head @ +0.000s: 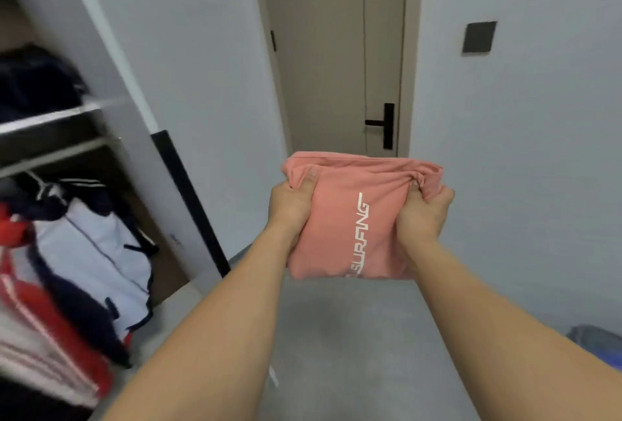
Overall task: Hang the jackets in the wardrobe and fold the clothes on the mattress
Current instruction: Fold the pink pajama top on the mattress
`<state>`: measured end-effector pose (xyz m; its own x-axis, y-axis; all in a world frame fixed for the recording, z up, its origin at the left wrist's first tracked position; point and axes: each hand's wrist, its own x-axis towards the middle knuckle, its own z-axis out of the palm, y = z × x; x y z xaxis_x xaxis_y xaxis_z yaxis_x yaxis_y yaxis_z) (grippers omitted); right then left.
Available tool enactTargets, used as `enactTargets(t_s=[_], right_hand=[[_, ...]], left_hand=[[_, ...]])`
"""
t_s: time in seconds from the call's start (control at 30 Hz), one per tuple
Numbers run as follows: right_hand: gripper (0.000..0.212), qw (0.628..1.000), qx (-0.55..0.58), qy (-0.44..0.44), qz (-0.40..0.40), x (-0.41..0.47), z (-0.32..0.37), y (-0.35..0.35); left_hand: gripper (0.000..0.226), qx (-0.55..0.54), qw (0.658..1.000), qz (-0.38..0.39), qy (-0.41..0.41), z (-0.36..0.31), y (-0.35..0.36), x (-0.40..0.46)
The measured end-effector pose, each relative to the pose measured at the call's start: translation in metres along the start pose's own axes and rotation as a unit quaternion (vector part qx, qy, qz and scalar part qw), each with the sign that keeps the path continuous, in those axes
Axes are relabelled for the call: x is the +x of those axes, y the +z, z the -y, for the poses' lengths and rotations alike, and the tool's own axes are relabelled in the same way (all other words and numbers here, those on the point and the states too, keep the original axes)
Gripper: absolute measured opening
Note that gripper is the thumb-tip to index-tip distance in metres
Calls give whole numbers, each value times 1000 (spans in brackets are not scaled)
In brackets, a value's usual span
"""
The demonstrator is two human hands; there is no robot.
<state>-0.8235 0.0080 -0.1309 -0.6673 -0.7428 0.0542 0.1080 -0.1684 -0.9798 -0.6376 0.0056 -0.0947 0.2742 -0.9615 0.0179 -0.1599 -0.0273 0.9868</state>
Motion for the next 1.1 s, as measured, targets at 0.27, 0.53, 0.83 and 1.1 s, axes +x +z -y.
enactTargets(t_s=[0.27,0.53,0.83,1.1], right_hand=[[22,984,44,-31,173,-173,39,161],[20,940,58,-15,336,-346,60,303],[25,902,58,-26,427,-437,69,422],[23,862,132,-92,481,-435,140,547]], left_hand=[[30,34,978,-201,40,-13,-243,-28],[42,61,934,-347,62,-13,-460,-60],[32,63,902,-423,62,-13,-596,-37],[52,96,842,-518,116,-83,-655,35]])
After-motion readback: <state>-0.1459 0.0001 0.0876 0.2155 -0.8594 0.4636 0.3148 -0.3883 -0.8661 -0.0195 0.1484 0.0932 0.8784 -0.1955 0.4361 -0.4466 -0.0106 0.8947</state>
